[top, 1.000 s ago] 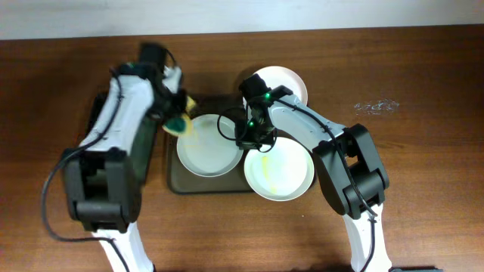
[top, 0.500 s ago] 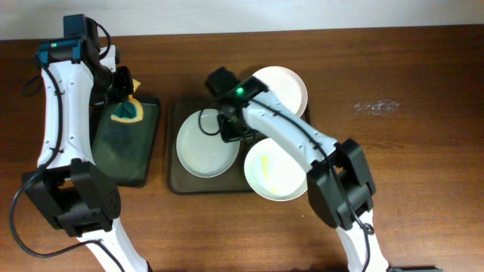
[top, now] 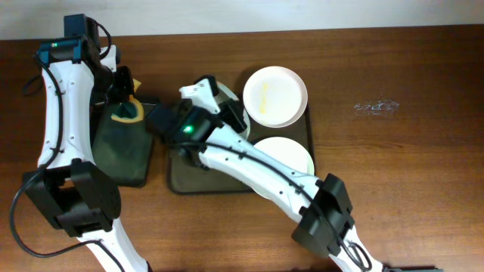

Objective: Clean dirty plates on tray and stack at the side
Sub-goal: 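Lift the scrubbed plate with the right gripper and place it right of the tray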

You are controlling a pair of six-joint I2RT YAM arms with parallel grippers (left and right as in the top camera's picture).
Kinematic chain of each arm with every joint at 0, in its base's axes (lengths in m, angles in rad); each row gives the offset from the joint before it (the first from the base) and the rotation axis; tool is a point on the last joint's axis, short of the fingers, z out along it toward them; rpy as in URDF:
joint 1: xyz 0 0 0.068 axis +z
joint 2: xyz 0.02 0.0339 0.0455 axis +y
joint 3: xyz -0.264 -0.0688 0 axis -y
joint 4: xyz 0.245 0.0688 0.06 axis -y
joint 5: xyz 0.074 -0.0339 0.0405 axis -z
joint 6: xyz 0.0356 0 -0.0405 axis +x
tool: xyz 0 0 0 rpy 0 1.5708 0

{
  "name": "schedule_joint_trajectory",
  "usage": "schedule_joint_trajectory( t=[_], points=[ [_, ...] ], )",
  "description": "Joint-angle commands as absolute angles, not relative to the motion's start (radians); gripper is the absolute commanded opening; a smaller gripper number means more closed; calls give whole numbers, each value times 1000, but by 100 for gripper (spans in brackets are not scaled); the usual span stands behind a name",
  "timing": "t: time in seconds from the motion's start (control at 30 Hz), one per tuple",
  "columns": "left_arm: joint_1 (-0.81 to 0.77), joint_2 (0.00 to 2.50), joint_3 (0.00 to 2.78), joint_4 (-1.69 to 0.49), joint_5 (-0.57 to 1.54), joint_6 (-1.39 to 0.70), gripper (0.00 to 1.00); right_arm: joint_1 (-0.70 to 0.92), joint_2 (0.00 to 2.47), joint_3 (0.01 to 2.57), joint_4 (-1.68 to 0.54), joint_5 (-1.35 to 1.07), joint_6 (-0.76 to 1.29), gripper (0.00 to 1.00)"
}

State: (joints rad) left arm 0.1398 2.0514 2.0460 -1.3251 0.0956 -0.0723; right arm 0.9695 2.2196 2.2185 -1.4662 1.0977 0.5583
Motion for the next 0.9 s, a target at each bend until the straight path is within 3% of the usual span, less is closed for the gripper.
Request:
schedule_joint_trajectory(
  t=[0.0,0.17,0.37,0.43,0.67,0.87],
  points=[
    [142,2046,2064,-1326,88,-78,0,1016,2183,2256,-1470,1330,586,4],
    [142,2046,2064,-1338,88,-79,0,1020,2183,2255,-1503,1323,673,4],
    [141,2046,2064,-1341,89,-79,0,915,2129,2256,-1540,871,686,4],
    [141,2046,2063,-1340,89,-79,0,844,2088,2256,-1507,684,596,4],
    [136,2046,2064,-1341,89,-78,0,395,2024,2255,-1446,-197,189,4],
    [131,2046,2064,-1337,89,-78,0,-66,2027,2254,-1552,-269,146,4]
  ],
)
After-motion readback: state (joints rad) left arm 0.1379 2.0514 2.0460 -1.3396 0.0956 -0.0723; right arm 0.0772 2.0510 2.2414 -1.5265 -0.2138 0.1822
